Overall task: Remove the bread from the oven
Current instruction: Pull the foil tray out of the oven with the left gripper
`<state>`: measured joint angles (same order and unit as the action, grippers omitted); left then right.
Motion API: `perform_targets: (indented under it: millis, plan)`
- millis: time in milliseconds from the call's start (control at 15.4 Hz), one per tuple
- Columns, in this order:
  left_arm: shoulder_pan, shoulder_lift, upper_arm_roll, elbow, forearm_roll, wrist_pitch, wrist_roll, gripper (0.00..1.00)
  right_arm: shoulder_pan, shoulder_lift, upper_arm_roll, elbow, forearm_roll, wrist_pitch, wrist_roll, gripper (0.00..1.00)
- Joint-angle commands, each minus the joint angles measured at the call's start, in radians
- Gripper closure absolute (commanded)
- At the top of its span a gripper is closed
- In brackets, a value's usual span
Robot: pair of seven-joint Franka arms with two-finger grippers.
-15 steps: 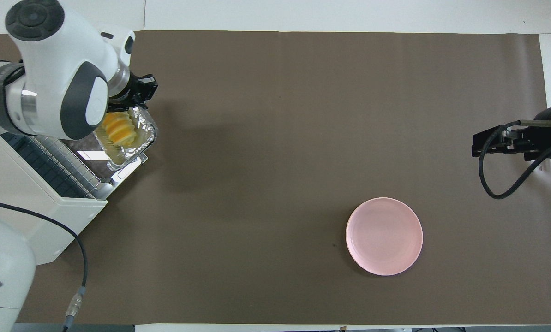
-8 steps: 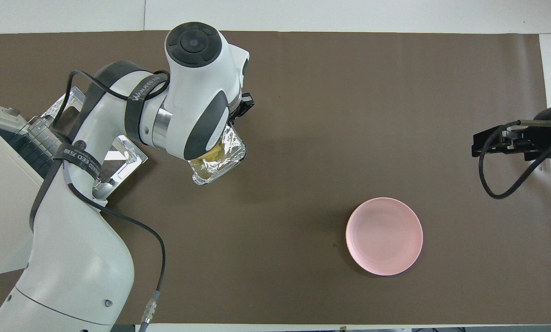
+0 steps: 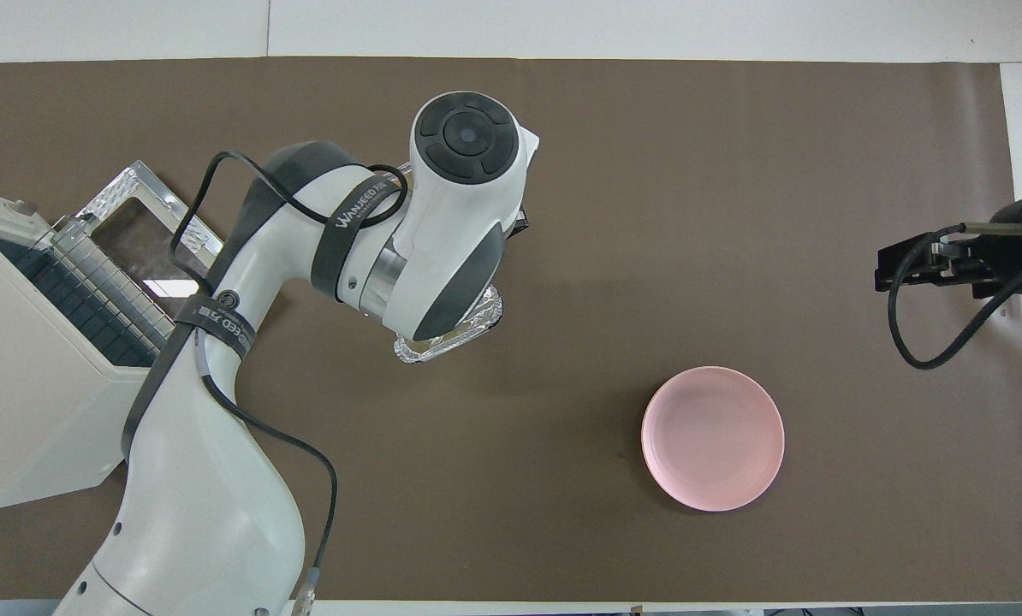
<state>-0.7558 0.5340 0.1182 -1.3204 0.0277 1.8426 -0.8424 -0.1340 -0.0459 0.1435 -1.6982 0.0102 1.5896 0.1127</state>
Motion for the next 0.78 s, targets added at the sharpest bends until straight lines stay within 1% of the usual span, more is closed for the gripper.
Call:
perform_targets:
  millis: [0, 129, 259, 324, 388, 518, 712]
  plan:
    - [-0.065, -0.032, 0.015, -0.051, 0.060, 0.009, 0.119, 1.00, -0.010, -0.011, 0.008, 0.002, -0.015, -0.017, -0.011, 0.00]
    - [-0.086, -0.052, 0.015, -0.092, 0.060, 0.015, 0.306, 1.00, -0.010, -0.011, 0.008, 0.002, -0.015, -0.017, -0.011, 0.00]
    - [-0.089, -0.063, 0.011, -0.121, 0.051, 0.036, 0.387, 1.00, -0.010, -0.011, 0.008, 0.002, -0.015, -0.017, -0.011, 0.00]
    - [-0.091, -0.065, 0.008, -0.140, 0.028, 0.073, 0.378, 1.00, -0.010, -0.011, 0.008, 0.002, -0.016, -0.017, -0.011, 0.00]
    - [-0.106, -0.065, 0.006, -0.155, -0.021, 0.098, 0.365, 1.00, -0.010, -0.011, 0.008, 0.002, -0.015, -0.017, -0.011, 0.00]
    - [-0.154, -0.052, 0.011, -0.161, -0.029, 0.102, 0.277, 1.00, -0.010, -0.011, 0.008, 0.002, -0.015, -0.017, -0.011, 0.00]
    - [-0.163, -0.033, 0.014, -0.158, -0.009, 0.102, 0.197, 1.00, -0.010, -0.011, 0.008, 0.002, -0.015, -0.017, -0.011, 0.00]
